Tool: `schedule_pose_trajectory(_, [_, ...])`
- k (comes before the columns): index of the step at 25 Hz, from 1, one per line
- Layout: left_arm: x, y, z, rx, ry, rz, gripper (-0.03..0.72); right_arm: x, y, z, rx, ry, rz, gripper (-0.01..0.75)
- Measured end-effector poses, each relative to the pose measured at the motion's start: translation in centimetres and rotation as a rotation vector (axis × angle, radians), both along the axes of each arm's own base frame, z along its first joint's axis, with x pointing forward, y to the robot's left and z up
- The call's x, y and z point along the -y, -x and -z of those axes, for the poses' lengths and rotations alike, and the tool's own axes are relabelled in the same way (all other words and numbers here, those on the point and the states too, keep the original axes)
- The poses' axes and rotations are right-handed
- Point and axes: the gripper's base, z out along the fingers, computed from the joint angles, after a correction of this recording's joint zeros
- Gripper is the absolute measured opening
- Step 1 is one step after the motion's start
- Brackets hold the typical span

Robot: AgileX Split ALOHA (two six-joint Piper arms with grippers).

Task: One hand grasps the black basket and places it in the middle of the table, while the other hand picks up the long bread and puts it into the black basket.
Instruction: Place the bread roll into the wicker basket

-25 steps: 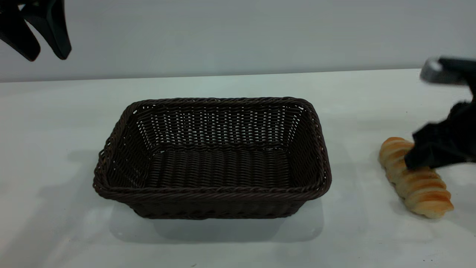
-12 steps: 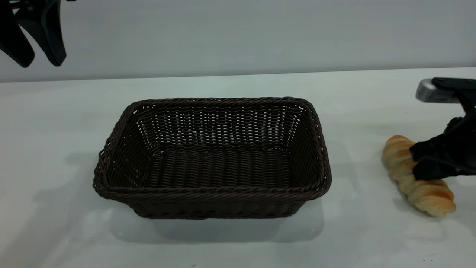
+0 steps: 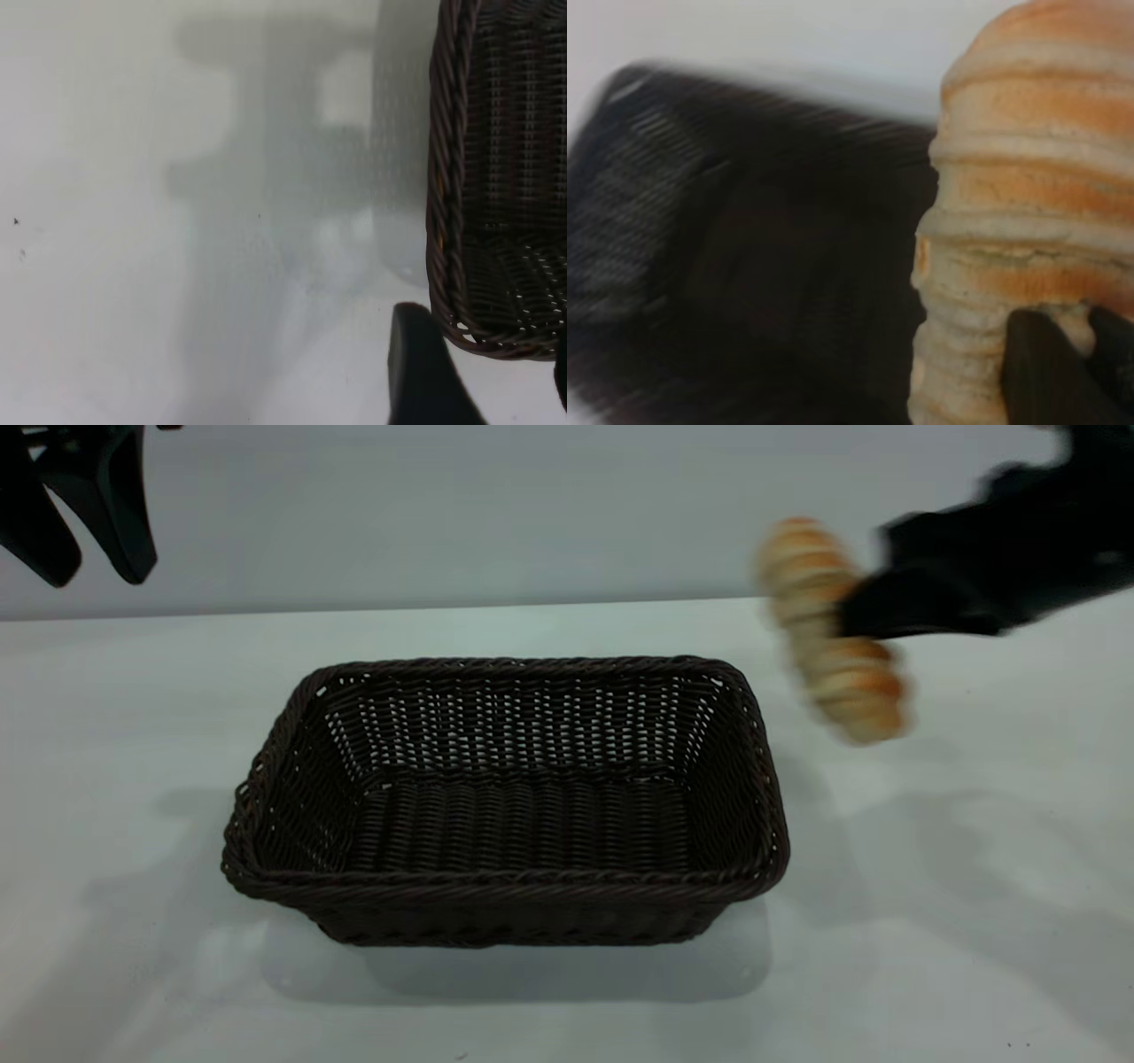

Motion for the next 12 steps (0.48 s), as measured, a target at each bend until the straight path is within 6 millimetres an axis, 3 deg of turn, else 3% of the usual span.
schedule_pose_trajectory(2, [0.0, 0.0, 0.0, 0.002, 0.0, 0.001, 0.424, -3.3, 0.6, -0.1, 0.007, 0.003, -0.09, 0.048])
schedule_pose_trajectory(6, [0.0, 0.0, 0.0, -0.001, -0.001, 0.001, 0.424, -7.4, 0.9, 0.1, 0.025, 0.049, -0.174, 0.115])
schedule_pose_trajectory(12, [0.0, 0.1, 0.0, -0.016, -0.008, 0.018, 0.424, -7.6, 0.4, 1.2, 0.01, 0.127, -0.126, 0.348])
